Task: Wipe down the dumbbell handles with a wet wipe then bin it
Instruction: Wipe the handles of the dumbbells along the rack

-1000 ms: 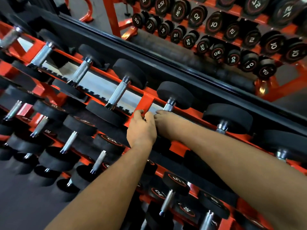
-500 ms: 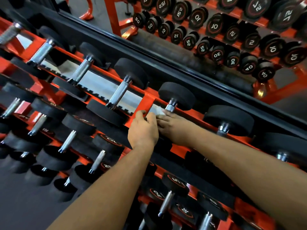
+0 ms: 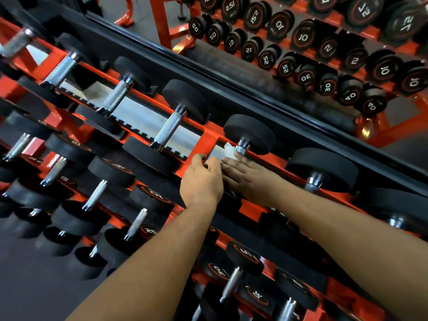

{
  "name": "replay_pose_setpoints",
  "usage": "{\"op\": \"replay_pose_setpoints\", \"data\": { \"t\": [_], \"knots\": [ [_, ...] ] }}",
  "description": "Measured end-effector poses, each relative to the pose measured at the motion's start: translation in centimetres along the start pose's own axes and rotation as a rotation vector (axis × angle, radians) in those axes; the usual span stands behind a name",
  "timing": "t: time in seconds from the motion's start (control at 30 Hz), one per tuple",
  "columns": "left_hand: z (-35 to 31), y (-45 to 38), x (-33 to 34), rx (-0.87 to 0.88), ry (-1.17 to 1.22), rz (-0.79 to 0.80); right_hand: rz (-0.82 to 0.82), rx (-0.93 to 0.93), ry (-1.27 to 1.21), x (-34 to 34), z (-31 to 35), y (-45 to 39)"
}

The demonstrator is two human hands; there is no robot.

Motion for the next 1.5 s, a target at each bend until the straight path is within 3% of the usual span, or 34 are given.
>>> {"op": "replay_pose_setpoints", "data": {
  "t": [0.2,0.27,0.4,0.57,0.73,0.97,1.13,1.2,1.27,1.4,1.5],
  "knots": [
    [-0.1,0.0,0.1,-0.017,-0.007,0.010,0.311,-0.007,-0.006,-1.0,-0.3,-5.2],
    [0.1,-0.2,0.1,-0.026,-0.012,0.013,0.269,-0.025,-0.048,-0.7,-0.2,-4.5],
    [-0.1,-0.2,0.1,-0.016,-0.025,0.010,0.020,0.012,0.012,-0.1,-1.3,-0.3],
    [-0.2,0.0,0.1,-0.015,-0.015,0.028,0.265,0.111,-0.160,1.1,-2.4,-5.0],
    [0.0,-0.1,0.2,-0.004,-0.012,0.027,0.052,0.133,-0.095,0.9,-3.0,-0.2],
    [-0.7,0.3,0.1,0.004,-0.027,0.042,0.262,0.229,-0.148,0.4,-4.4,-4.5],
    [-0.5,0.3,0.1,-0.007,-0.019,0.032,0.067,0.348,-0.103,0.4,-4.7,0.2],
    [-0.5,0.2,0.0,-0.020,-0.027,0.032,0.066,0.459,-0.250,0.4,-4.2,1.0],
    [-0.5,0.2,0.0,-0.029,-0.032,0.039,-0.070,0.747,-0.555,-0.2,-4.7,1.8],
    [-0.5,0.3,0.1,-0.029,-0.039,0.040,-0.269,1.522,-1.511,3.3,-3.5,4.7],
    [-0.5,0.3,0.2,-0.022,-0.043,0.039,-0.508,1.774,-2.208,5.6,-1.9,3.6]
  ]
}}
Point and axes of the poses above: each hand's wrist, its own y-axis away from the middle knuckle, its own x-axis out of the palm, z = x × y, the point moved 10 cm from there along -y, towards the middle knuckle, and after that the axes turned 11 degrees about y, right-handed, at the moved point
